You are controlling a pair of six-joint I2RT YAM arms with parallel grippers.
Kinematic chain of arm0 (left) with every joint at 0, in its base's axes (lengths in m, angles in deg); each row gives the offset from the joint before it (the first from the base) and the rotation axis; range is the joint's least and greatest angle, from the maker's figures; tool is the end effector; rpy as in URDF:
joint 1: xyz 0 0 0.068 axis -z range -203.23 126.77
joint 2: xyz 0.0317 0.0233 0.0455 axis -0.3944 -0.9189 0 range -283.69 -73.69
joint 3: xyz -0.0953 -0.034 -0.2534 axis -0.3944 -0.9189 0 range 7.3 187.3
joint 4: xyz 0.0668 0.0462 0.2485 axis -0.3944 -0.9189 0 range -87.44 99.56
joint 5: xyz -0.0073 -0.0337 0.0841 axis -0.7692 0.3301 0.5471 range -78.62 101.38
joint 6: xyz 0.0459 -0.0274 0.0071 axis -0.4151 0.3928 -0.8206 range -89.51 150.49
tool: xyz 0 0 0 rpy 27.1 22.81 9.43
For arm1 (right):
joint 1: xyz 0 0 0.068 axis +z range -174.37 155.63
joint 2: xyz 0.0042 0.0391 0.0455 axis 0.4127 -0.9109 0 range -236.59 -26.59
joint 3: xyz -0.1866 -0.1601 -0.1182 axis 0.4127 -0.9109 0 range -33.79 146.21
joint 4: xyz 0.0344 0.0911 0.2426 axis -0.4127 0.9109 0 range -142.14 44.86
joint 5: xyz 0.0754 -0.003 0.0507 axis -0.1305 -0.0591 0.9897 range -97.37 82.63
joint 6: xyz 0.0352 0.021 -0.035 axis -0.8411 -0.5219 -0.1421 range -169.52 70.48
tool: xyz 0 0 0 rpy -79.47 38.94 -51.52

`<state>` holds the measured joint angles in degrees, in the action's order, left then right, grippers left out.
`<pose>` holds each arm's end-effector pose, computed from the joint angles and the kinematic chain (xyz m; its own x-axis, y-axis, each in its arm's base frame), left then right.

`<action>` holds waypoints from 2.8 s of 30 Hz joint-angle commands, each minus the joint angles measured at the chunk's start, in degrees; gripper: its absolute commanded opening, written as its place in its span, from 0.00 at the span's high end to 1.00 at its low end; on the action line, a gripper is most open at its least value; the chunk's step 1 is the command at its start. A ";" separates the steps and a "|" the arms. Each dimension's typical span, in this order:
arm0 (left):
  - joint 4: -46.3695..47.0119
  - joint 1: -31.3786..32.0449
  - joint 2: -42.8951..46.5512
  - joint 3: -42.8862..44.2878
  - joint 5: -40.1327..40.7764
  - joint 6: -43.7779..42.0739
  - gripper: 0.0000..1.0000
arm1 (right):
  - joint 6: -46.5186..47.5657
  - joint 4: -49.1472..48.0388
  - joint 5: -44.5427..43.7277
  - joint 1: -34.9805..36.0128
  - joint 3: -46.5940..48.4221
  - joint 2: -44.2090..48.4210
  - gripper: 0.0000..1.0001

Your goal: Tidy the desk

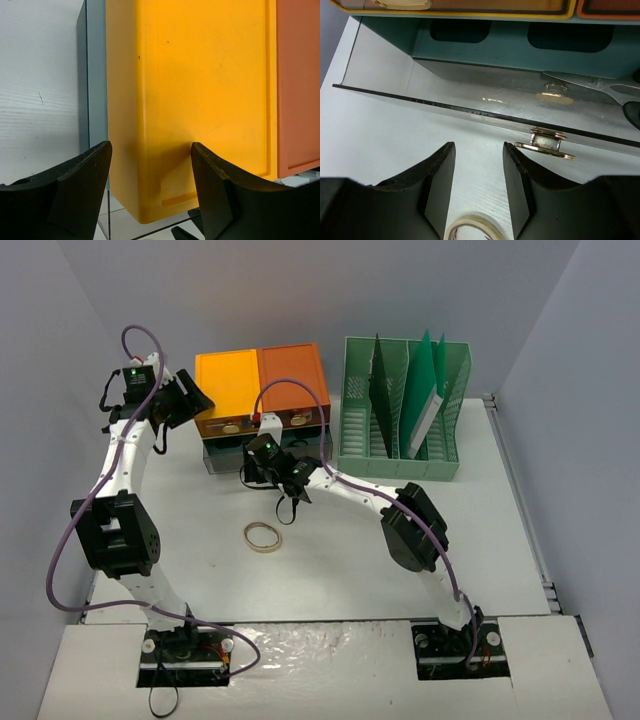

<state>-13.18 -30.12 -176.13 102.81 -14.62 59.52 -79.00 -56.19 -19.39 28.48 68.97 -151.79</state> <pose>0.4182 0.0348 0.3489 -0.5608 -0.5071 -0.6545 -0.0021 0.7914 -0.6113 0.3227 0.4138 0.2569 -0.4908 0.1492 -0.8584 -0.4810 0.7751 0.4098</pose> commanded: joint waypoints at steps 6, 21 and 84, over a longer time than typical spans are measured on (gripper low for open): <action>-12.37 1.09 -3.15 -2.03 6.81 -5.10 0.40 | 8.24 -9.78 -9.35 -1.54 7.25 -8.63 0.60; -12.27 1.81 -1.98 -3.99 7.30 -5.30 0.40 | 12.33 -11.56 -12.83 -6.79 17.74 -12.85 0.57; -10.13 2.92 -1.10 -7.77 7.89 -5.73 0.40 | 10.17 -28.28 -5.23 -4.88 -3.11 -8.78 0.49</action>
<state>-9.12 -28.05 -174.14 99.29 -10.87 59.18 -69.05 -81.77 -23.96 22.98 62.37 -160.19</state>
